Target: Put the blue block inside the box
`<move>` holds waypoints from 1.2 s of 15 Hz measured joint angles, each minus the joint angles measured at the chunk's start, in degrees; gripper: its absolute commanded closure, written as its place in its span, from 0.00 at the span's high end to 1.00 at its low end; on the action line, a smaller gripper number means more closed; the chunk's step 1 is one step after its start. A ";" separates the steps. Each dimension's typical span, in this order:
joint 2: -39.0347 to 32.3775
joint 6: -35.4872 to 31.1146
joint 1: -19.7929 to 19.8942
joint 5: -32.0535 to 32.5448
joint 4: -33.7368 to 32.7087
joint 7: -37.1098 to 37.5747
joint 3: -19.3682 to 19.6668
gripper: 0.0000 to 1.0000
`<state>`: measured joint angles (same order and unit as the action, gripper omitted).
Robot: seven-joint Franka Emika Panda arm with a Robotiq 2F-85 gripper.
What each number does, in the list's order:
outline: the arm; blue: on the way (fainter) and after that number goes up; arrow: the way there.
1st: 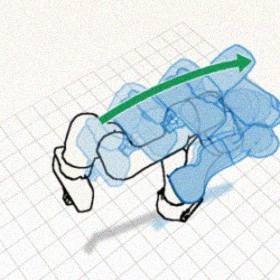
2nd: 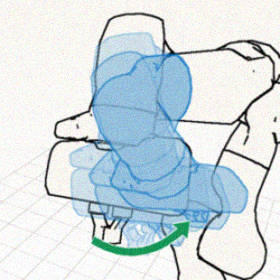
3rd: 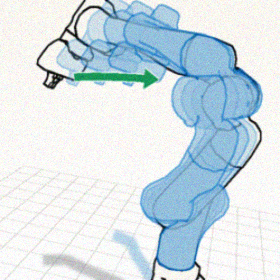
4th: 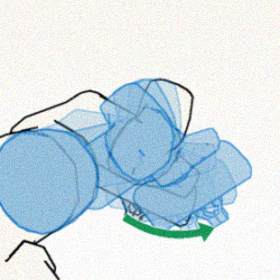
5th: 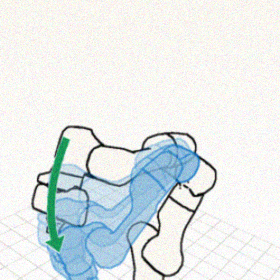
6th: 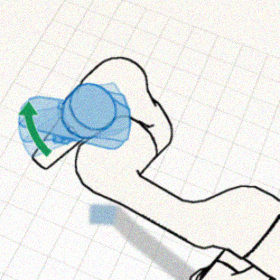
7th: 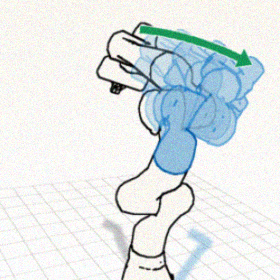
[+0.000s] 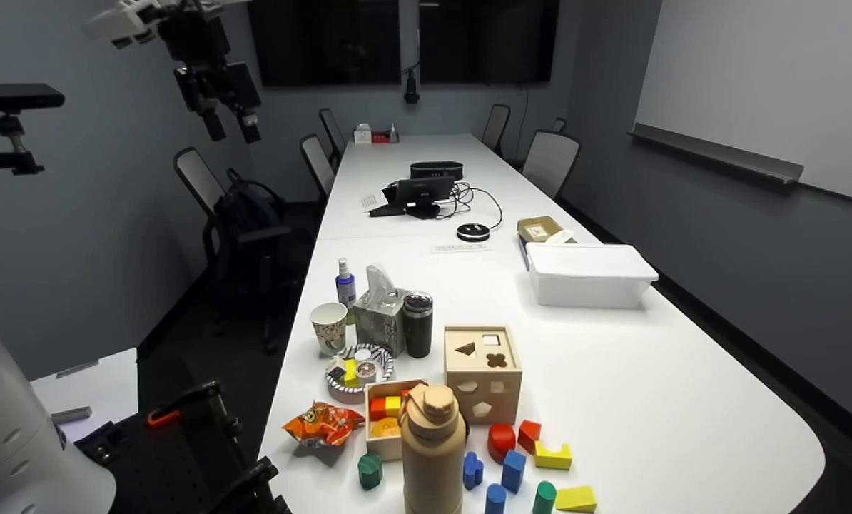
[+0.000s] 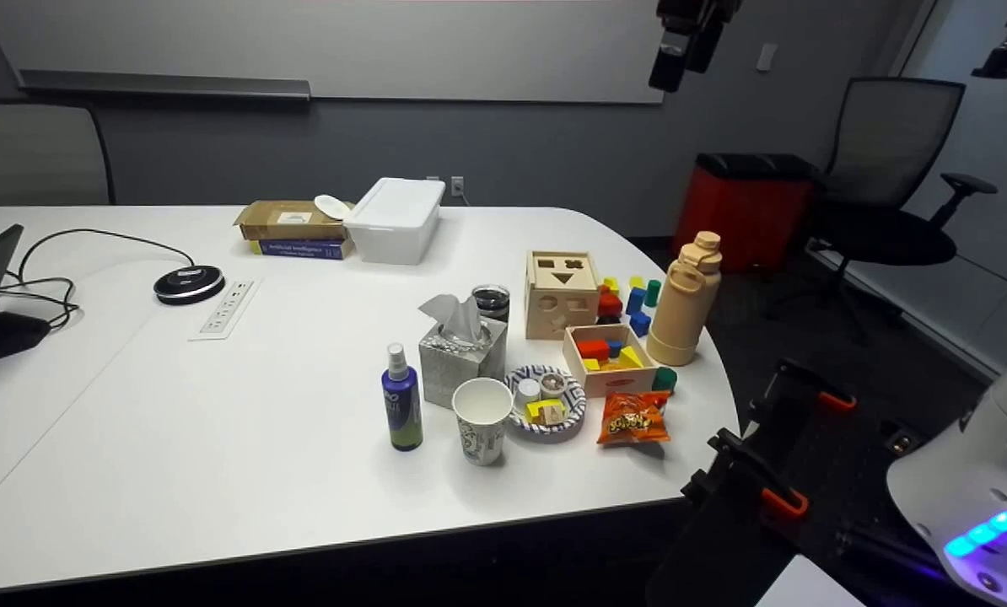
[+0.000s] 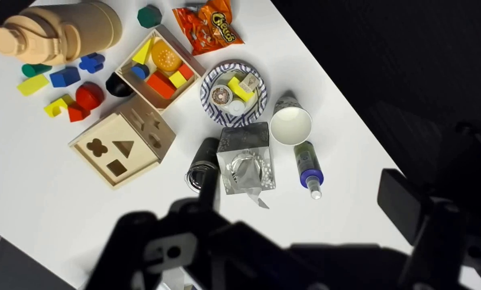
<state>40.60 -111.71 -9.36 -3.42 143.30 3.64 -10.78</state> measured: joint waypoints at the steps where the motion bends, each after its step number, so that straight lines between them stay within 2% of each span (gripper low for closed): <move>1: -0.95 0.00 0.31 0.63 0.04 -1.21 1.39 1.00; 6: -8.94 -1.79 4.20 3.79 0.01 -12.20 11.57 1.00; 9: -17.58 -6.65 7.31 5.35 -0.75 -19.56 17.60 1.00; 11: -24.37 -10.50 9.11 5.55 -2.38 -23.66 20.27 1.00; 13: -31.38 -13.81 10.59 5.52 -5.03 -26.03 21.54 1.00; 18: -46.71 -18.26 13.73 4.27 -13.76 -27.01 21.67 1.00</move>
<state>-6.10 -129.97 4.37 0.84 129.54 -23.37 10.89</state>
